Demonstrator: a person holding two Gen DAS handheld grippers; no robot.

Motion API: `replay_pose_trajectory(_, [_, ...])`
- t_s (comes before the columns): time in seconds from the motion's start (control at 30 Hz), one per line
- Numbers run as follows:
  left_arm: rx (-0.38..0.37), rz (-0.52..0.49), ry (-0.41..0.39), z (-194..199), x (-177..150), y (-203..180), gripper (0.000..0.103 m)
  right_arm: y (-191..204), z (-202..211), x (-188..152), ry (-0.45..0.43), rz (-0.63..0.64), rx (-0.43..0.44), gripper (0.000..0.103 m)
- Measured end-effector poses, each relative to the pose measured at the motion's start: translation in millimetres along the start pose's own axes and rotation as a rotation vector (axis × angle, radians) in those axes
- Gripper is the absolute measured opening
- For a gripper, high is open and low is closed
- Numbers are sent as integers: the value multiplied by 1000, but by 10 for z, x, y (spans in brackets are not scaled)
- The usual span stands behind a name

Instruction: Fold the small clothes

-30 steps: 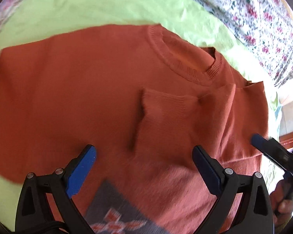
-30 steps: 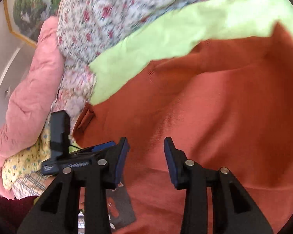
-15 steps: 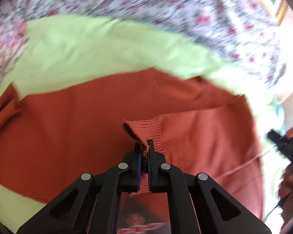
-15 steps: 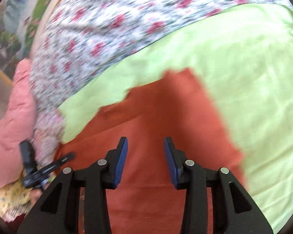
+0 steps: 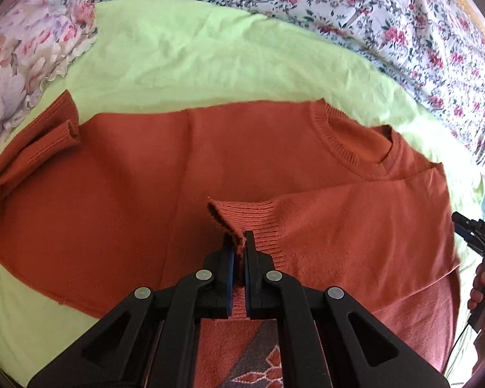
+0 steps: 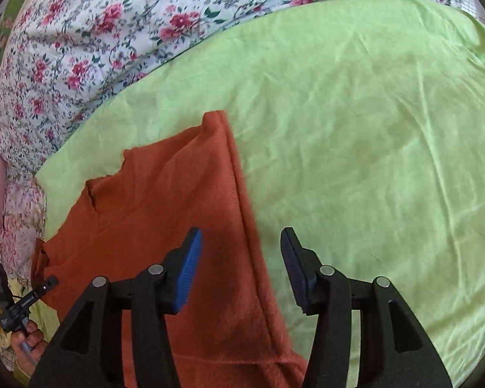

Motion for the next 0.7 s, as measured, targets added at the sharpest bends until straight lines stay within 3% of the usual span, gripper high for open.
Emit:
replay_pose_trajectory(0.1, [-3,15,3,19,-46,23,2,47,-120,-37,30,34,0,54])
replay_pose_trajectory(0.13, [-2,18,6,22,-58,29,2,69,-153,-49,34,54,-9,46])
replay_pose_trajectory(0.2, [-25,21,8,55,-54,-17,2,53,-156,-15,34,93,-55,11])
replay_pose_trajectory(0.23, [-37,8,-1,82,-48,-64,2,17,-103,34,18,69,-50,11])
replay_pose_trajectory(0.33, [16,-50,14,-16,-83,-130,3,-65,-99,56,25,56,-71,11])
replay_pose_trajectory(0.47, [36,-11,80,-178,-156,38,7,-29,-159,51,52,72,-103,15])
replay_pose_trajectory(0.57, [8,26,68,-68,-148,124,10,26,14,93,20,39,-86,25])
replay_pose_trajectory(0.63, [-5,44,57,27,-152,190,13,96,151,90,-9,37,-52,44])
replay_pose_trajectory(0.7, [-3,51,42,129,-161,262,14,192,307,35,-39,45,-25,49])
Point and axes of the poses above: each gripper's, at about its wrist camera, not at the fingertips, and z roughly against the way its jaws point, y to its left, x to its top, the point moved 7 cm from there along -z, roughly the way its jaws point, and after that the axes turned 4 degrees about z, right-handed, at the moved point
